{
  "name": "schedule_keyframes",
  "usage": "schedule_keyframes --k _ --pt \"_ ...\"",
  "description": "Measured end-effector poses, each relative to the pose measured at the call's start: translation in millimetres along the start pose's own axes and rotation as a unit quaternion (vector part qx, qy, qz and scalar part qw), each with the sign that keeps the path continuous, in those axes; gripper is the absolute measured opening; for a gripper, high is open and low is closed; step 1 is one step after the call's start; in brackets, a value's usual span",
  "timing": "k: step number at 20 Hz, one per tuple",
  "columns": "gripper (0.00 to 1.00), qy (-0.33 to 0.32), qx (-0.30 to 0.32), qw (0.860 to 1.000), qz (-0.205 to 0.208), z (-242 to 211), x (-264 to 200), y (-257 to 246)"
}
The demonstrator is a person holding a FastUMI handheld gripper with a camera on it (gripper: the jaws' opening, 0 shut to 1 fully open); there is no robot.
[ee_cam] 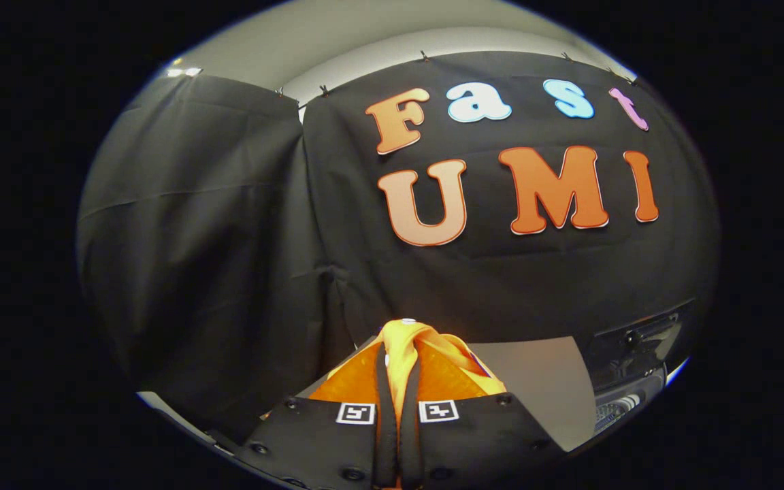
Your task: Put the clothes into the washing machine and then close the washing machine lid.
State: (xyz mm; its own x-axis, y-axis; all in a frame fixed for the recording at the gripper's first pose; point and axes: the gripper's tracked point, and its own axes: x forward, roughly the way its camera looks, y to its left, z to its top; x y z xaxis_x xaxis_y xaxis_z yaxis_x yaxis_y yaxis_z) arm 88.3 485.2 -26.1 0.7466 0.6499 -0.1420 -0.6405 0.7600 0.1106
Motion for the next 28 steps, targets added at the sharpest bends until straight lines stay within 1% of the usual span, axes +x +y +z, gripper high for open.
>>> schedule_keyframes --k 4,8,13,17,19,24,28 --pt "0.10 -0.032 0.005 0.999 -0.013 36 -23 -11" --pt "0.10 -0.063 -0.009 0.997 -0.031 72 -49 -43" --pt "0.10 -0.103 -0.003 0.994 -0.031 117 -91 -107" --pt "0.10 -0.125 -0.006 0.991 -0.049 140 -125 -183" --pt "0.10 -0.128 -0.008 0.990 -0.061 140 -137 -222" --pt "0.10 -0.100 -0.011 0.990 -0.095 108 -145 -312" --pt "0.10 -0.077 0.000 0.992 -0.099 72 -138 -364"
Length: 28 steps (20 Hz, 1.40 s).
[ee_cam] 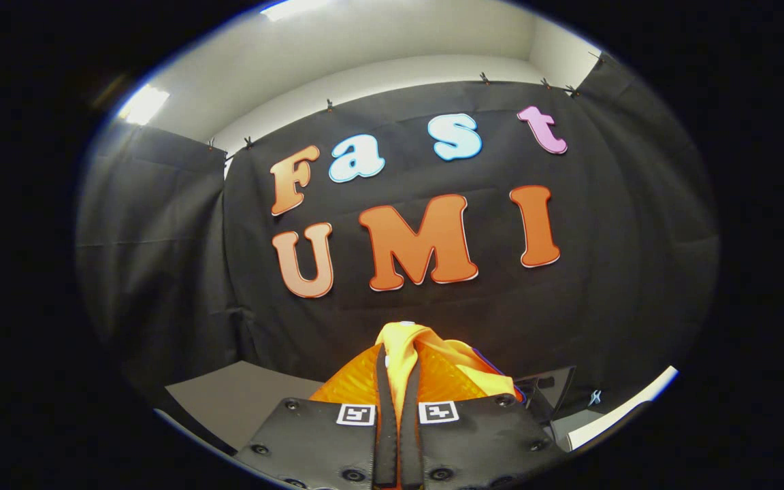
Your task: Put the clothes into the washing machine and then close the washing machine lid.
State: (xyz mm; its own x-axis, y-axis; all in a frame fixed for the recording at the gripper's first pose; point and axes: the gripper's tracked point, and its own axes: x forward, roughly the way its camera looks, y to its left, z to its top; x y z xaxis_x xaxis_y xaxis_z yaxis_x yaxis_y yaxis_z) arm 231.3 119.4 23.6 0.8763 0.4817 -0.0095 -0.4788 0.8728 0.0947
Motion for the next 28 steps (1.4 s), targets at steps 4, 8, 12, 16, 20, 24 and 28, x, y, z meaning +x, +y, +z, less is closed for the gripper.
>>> schedule_keyframes --k 4,8,12,16,20,24,28 --pt "0.10 0.018 -0.021 1.000 0.006 -50 15 -34" --pt "0.10 0.071 -0.027 0.997 0.004 -131 34 -56" --pt "0.10 0.127 -0.016 0.992 -0.009 -200 43 -73" --pt "0.10 0.154 -0.006 0.987 -0.040 -248 52 -95" --pt "0.10 0.198 0.010 0.979 -0.056 -302 43 -107" --pt "0.10 0.259 0.014 0.963 -0.074 -359 27 -115" --pt "0.10 0.306 0.044 0.947 -0.090 -399 6 -119"
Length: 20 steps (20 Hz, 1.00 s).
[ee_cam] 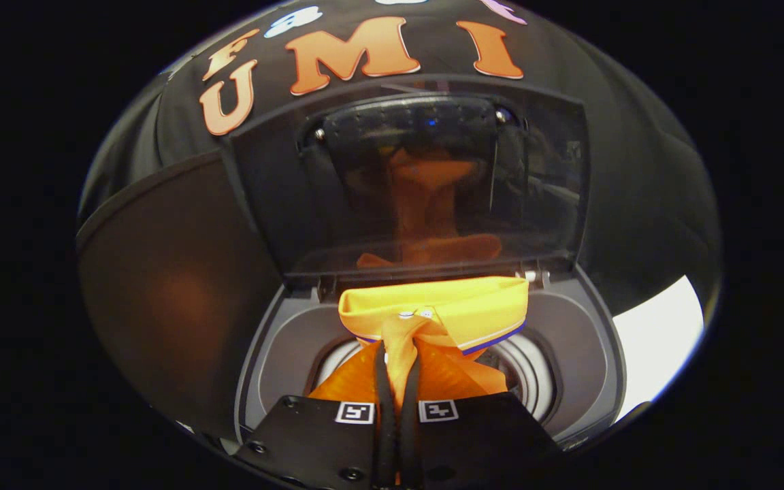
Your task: Put the clothes into the washing machine and then close the washing machine lid.
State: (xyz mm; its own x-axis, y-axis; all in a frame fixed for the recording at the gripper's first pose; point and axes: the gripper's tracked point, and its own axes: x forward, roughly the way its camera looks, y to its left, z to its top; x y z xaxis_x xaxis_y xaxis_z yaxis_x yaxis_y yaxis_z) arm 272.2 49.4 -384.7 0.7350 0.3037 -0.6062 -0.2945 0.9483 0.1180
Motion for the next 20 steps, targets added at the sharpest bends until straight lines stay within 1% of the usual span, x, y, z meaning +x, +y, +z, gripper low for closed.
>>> schedule_keyframes --k 4,5,8,13,14,18,20 --pt "0.10 0.053 0.021 0.998 -0.008 -43 6 -7" --pt "0.10 0.064 0.027 0.998 -0.004 -50 9 -5" --pt "0.10 0.067 0.031 0.997 -0.015 -47 12 -6" --pt "0.12 0.064 0.026 0.997 -0.018 -38 18 -9" --pt "0.19 0.079 0.028 0.996 -0.021 -46 19 -11" --pt "0.99 0.098 0.039 0.994 -0.039 -63 16 -17" --pt "0.99 0.100 0.045 0.993 -0.038 -67 14 -17"
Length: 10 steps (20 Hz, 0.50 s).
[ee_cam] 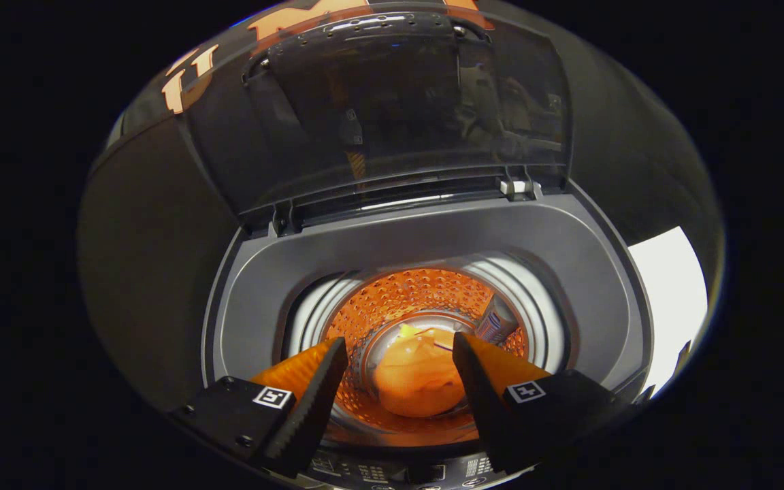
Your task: Put the clothes into the washing machine and then close the washing machine lid.
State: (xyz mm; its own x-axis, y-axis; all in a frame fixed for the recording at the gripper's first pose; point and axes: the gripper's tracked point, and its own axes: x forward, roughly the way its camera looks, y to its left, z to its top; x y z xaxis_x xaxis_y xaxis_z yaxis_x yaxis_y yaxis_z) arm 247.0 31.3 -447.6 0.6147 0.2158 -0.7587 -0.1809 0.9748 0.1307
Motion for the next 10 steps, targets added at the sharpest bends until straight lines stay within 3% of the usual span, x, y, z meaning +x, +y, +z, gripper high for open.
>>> schedule_keyframes --k 10 --pt "0.99 -0.013 0.006 1.000 0.003 -3 -19 1"
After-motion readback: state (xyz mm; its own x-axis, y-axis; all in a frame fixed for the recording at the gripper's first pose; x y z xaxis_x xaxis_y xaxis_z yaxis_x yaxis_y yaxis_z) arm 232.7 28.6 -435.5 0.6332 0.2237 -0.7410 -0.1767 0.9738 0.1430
